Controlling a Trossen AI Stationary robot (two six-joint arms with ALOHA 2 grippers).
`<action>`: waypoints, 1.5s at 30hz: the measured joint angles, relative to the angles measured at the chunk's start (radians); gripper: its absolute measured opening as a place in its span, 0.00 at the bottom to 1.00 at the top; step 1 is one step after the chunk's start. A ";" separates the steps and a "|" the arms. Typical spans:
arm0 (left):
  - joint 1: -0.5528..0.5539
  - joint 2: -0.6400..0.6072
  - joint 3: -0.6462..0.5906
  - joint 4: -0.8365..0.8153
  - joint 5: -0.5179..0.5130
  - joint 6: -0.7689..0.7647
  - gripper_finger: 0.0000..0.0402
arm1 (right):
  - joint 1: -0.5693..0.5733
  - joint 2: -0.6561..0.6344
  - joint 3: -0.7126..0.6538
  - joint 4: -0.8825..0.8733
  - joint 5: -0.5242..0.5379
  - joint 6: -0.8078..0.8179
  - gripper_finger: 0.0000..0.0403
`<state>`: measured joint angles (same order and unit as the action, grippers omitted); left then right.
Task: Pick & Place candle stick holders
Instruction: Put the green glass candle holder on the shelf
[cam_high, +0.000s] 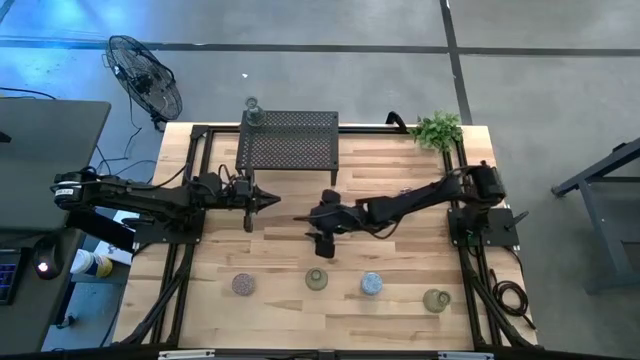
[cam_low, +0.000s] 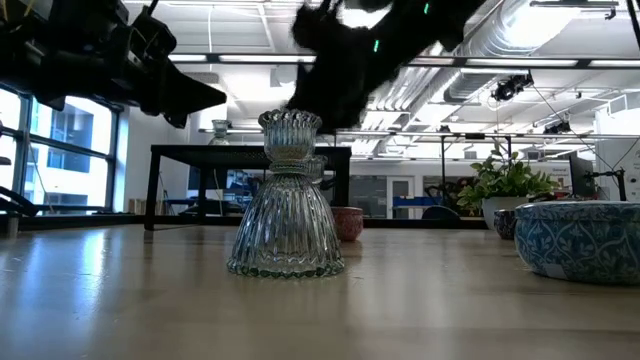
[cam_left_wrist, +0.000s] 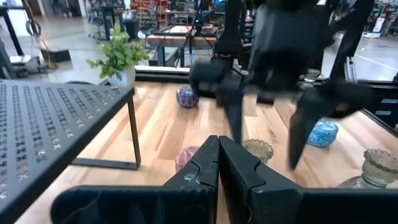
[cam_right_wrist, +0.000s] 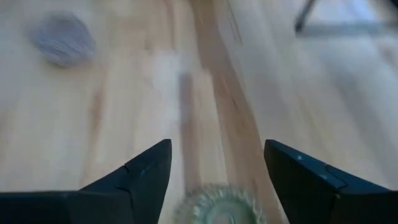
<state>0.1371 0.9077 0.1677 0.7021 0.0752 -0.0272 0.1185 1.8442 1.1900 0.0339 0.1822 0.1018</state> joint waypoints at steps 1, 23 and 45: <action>0.000 0.000 0.000 -0.003 0.005 -0.006 0.01 | 0.000 -0.031 0.000 0.001 -0.017 -0.023 0.62; -0.317 0.359 0.175 -0.109 -0.253 -0.298 0.05 | -0.108 -0.668 -0.755 0.585 -0.035 -0.134 0.09; -0.329 0.821 0.488 -0.099 -0.424 -0.417 0.60 | -0.083 -0.683 -0.829 0.597 -0.035 -0.179 0.01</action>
<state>-0.1917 1.7283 0.6558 0.6030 -0.3489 -0.4438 0.0357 1.1610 0.3614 0.6309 0.1473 -0.0773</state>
